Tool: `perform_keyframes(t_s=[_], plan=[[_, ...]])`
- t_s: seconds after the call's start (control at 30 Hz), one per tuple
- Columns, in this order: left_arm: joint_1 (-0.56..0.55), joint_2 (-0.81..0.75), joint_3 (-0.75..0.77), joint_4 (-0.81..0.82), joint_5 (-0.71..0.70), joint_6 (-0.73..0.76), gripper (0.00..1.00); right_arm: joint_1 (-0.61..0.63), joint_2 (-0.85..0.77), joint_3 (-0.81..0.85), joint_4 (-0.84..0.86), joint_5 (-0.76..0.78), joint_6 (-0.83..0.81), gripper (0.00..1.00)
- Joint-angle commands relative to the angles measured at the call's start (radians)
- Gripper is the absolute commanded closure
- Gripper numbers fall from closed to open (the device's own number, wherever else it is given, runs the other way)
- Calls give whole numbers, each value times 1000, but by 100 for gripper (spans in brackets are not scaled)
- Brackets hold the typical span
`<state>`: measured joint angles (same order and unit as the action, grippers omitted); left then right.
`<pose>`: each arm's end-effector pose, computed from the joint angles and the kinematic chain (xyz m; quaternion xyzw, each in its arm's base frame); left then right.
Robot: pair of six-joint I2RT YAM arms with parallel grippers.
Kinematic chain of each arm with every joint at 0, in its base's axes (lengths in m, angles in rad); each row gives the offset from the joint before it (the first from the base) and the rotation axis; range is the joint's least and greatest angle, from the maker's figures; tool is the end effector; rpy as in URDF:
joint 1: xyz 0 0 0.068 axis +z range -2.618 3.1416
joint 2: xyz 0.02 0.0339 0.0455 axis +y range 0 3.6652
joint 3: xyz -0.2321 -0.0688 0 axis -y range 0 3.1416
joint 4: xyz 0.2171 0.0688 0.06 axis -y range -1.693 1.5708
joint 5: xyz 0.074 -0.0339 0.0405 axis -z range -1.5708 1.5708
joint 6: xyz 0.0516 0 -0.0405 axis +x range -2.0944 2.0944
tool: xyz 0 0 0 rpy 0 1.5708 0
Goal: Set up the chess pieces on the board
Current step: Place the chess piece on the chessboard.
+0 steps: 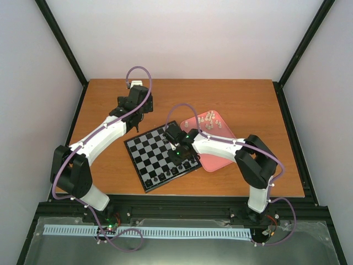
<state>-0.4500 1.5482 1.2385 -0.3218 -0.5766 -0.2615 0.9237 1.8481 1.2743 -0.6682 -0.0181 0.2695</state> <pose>0.3134 -0.1201 0.2673 -0.0476 0.8632 0.0865 0.4950 0.2036 0.2710 0.1504 -0.3184 0.9337 0.0993 0.1304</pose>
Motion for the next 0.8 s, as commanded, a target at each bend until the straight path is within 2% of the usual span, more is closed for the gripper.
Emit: perform_keyframes(t_s=[0.0, 0.5, 0.77], plan=[[-9, -22, -2, 18, -4, 13, 0, 11, 17, -2, 10, -9, -2, 96], [-9, -16, -2, 20, -4, 13, 0, 10, 31, -11, 11, -10, -2, 95], [-9, -15, -1, 19, -5, 13, 0, 10, 22, -15, 13, -8, -3, 91]])
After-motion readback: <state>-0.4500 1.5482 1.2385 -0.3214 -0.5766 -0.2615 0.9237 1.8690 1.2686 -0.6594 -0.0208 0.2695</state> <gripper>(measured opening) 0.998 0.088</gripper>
